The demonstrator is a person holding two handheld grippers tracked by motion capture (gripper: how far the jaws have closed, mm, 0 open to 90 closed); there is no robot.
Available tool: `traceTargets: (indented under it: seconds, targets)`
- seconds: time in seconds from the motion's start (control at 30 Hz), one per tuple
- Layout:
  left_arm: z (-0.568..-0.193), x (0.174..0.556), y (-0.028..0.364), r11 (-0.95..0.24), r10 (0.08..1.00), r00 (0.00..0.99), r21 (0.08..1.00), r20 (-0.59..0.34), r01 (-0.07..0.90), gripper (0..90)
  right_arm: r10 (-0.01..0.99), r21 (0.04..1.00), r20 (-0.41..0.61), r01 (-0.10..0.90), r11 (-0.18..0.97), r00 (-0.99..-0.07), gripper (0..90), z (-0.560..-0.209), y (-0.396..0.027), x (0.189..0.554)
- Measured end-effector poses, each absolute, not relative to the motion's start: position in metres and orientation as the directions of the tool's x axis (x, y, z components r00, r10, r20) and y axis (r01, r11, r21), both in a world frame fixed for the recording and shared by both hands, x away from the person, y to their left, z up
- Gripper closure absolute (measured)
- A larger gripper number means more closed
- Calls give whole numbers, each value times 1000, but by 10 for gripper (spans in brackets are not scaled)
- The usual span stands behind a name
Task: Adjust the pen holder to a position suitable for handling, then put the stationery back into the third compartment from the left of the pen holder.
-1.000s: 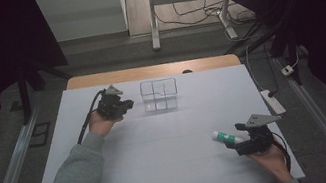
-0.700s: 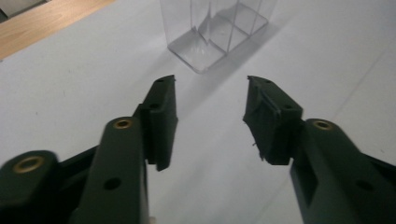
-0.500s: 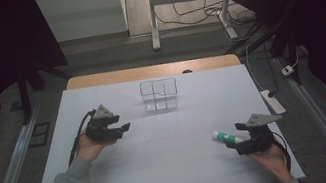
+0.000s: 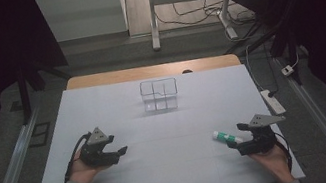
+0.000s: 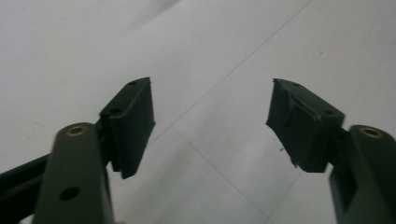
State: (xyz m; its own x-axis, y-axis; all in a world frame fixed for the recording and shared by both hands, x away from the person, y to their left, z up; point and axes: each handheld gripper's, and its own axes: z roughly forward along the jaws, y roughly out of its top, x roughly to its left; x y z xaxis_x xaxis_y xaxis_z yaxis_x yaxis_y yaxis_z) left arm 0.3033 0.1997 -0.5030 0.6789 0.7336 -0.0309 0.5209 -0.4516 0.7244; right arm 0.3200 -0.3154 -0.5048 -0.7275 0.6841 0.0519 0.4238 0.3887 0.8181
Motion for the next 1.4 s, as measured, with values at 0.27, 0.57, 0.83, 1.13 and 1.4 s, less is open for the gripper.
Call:
traceTargets:
  seconds: [0.27, 0.57, 0.83, 1.13, 1.4]
  targets:
    - [-510, 285, 211, -451, 749, 663, 716, -22, 533, 244, 683, 815, 49, 424, 394, -728, 158, -505, -315, 320]
    - [-514, 283, 217, -440, 749, 662, 718, -38, 540, 241, 687, 810, 37, 424, 404, -726, 158, -505, -315, 321]
    - [-515, 282, 215, -450, 745, 667, 712, -34, 539, 239, 671, 796, 78, 451, 404, -737, 174, -497, -313, 324]
    - [-518, 282, 214, -454, 746, 665, 705, -33, 545, 237, 665, 743, 60, 478, 468, -745, 212, -477, -312, 330]
    - [-518, 282, 218, -439, 747, 663, 713, -47, 546, 238, 610, 632, 27, 486, 604, -792, 212, -456, -288, 340]
